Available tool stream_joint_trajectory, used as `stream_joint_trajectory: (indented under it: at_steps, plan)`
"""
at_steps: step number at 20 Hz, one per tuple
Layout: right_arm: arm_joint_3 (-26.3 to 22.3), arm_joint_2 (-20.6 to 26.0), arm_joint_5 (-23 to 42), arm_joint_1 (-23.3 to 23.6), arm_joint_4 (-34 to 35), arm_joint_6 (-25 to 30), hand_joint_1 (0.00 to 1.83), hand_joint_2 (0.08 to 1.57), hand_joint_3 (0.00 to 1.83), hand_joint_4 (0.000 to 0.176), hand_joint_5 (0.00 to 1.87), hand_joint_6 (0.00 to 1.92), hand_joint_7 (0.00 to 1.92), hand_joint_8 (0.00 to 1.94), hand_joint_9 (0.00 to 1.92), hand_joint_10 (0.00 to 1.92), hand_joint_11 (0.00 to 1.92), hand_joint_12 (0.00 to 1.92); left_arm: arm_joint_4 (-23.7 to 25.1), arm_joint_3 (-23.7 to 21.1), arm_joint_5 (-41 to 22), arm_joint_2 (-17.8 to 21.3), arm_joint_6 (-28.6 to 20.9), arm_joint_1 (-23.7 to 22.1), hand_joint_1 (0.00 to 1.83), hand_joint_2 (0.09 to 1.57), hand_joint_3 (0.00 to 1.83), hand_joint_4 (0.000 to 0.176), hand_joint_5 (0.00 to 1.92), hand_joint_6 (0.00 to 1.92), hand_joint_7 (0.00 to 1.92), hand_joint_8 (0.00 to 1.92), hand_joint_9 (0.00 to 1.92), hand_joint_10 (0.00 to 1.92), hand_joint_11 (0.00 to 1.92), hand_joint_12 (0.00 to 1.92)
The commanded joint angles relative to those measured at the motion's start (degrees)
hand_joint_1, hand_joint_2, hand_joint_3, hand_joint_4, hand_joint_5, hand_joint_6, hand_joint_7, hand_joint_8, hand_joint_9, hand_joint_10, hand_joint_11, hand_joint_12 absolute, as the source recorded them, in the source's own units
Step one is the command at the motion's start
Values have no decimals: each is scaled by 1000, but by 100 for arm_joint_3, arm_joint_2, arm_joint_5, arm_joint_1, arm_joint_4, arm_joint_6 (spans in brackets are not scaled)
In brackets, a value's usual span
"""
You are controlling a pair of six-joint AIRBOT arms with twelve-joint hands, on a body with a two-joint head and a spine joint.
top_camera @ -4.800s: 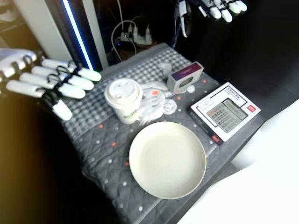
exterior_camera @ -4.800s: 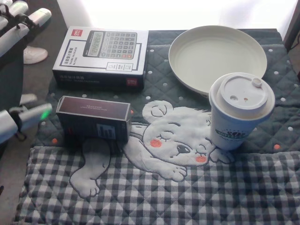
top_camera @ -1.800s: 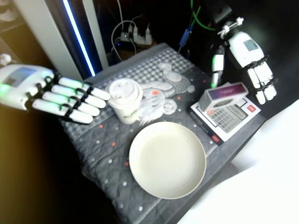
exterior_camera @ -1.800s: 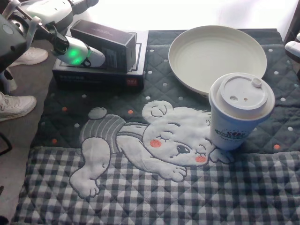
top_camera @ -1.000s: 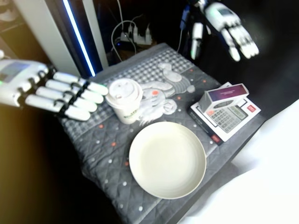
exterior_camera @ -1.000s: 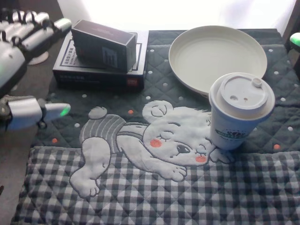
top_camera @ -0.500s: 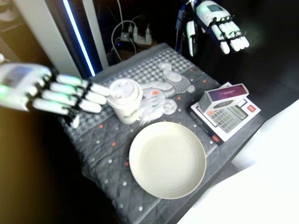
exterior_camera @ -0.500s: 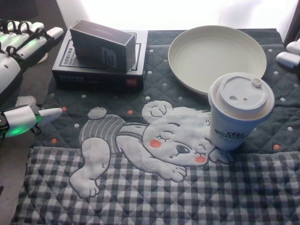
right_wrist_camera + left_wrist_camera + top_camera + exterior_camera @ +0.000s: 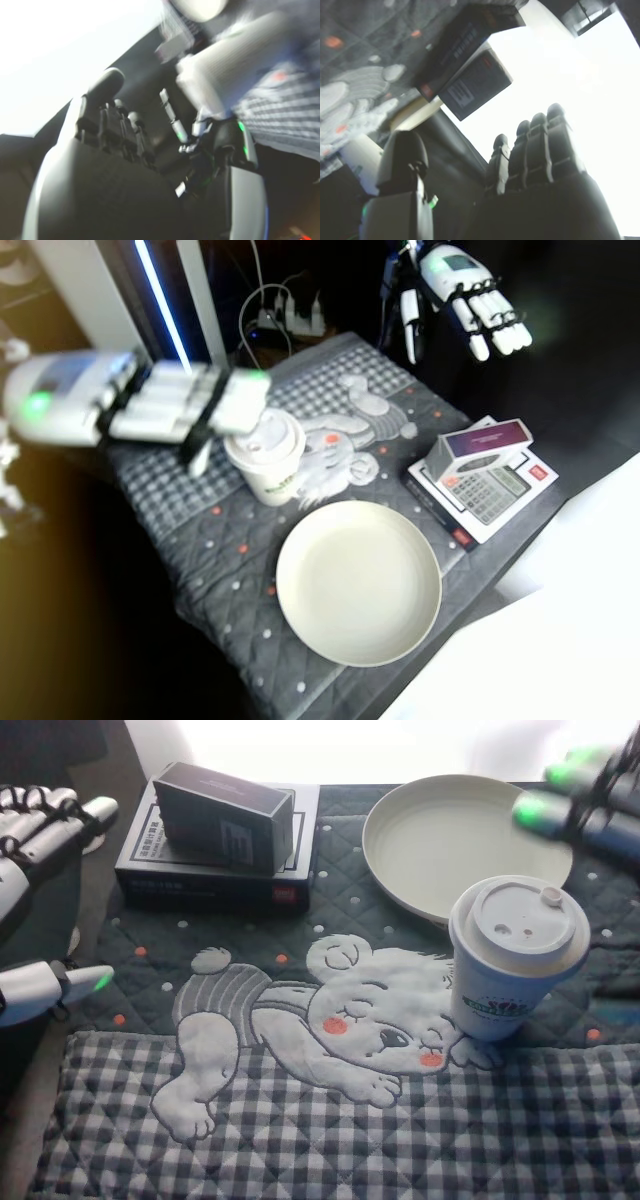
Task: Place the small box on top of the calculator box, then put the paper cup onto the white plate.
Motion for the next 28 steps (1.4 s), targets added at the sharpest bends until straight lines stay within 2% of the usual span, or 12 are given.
stream_joint_trajectory:
  at_steps: [1, 7, 8, 10, 11, 13, 15, 16, 20, 23, 25, 28]
  plan:
    - [38, -12, 509, 70, 104, 2, 762, 1007, 0, 89, 0, 0, 0, 0, 0, 0, 0, 1921, 140, 37, -778, 52, -19, -35, 775, 1095, 1, 142, 0, 0, 0, 0, 0, 0, 0, 0]
    - [129, -170, -46, 389, -193, 38, 744, 1011, 0, 64, 0, 0, 0, 0, 0, 0, 0, 1921, 70, 65, -784, 17, -19, -27, 774, 1098, 5, 148, 0, 0, 0, 0, 0, 0, 0, 0]
    - [191, -298, -340, 630, -339, 51, 766, 1003, 0, 91, 0, 0, 0, 0, 0, 0, 0, 1921, 51, 63, -802, 19, -19, 0, 773, 1095, 3, 152, 0, 0, 0, 0, 0, 0, 0, 0]
    - [322, -526, -727, 980, -597, 162, 718, 1020, 5, 49, 0, 0, 0, 0, 0, 0, 0, 1921, 15, 66, -876, 28, -99, 93, 794, 1100, 4, 146, 0, 0, 0, 0, 0, 0, 0, 0]
    - [348, -574, -827, 1068, -625, 162, 760, 1005, 0, 88, 0, 0, 0, 0, 0, 0, 0, 1921, 5, 73, -904, 23, -139, 119, 784, 1091, 0, 145, 0, 0, 0, 0, 0, 0, 0, 0]
    - [365, -592, -973, 1111, -669, 164, 725, 1016, 4, 54, 0, 0, 0, 0, 0, 0, 0, 1921, -9, 83, -903, 15, -139, 119, 787, 1092, 0, 157, 0, 0, 0, 0, 0, 0, 0, 0]
    - [429, -668, -1212, 1186, -723, 164, 729, 996, 0, 85, 0, 0, 0, 0, 0, 0, 0, 1921, -50, 95, -913, 2, -139, 119, 765, 1086, 0, 161, 0, 0, 0, 0, 0, 0, 0, 0]
    - [469, -719, -1333, 1235, -743, 164, 973, 875, 0, 0, 0, 0, 0, 0, 0, 0, 0, 1861, -72, 98, -920, 0, -139, 125, 763, 1076, 0, 157, 2, 1, 0, 0, 0, 0, 0, 0]
    - [593, -952, -1994, 1575, -1039, 165, 1072, 962, 0, 0, 0, 0, 0, 0, 0, 0, 0, 1615, -89, 95, -943, -1, -139, 142, 746, 1048, 0, 147, 0, 0, 0, 0, 0, 0, 0, 0]
    - [682, -1072, -2106, 1627, -1053, 165, 1100, 1042, 30, 0, 80, 47, 236, 95, 48, 932, 0, 1753, -122, 97, -954, -4, -165, 173, 753, 1042, 0, 152, 0, 0, 0, 0, 0, 0, 0, 0]
    - [714, -1075, -2075, 1650, -992, 165, 1237, 1075, 77, 0, 8, 1157, 165, 1065, 100, 1524, 87, 1914, -154, 103, -974, -3, -202, 227, 735, 1043, 0, 148, 0, 0, 0, 0, 0, 0, 10, 5]
    - [786, -1075, -1882, 1733, -830, 166, 1392, 766, 790, 0, 0, 1662, 10, 1645, 109, 1904, 291, 1921, -200, 124, -998, -4, -268, 277, 760, 1067, 4, 122, 0, 0, 0, 0, 0, 0, 9, 9]
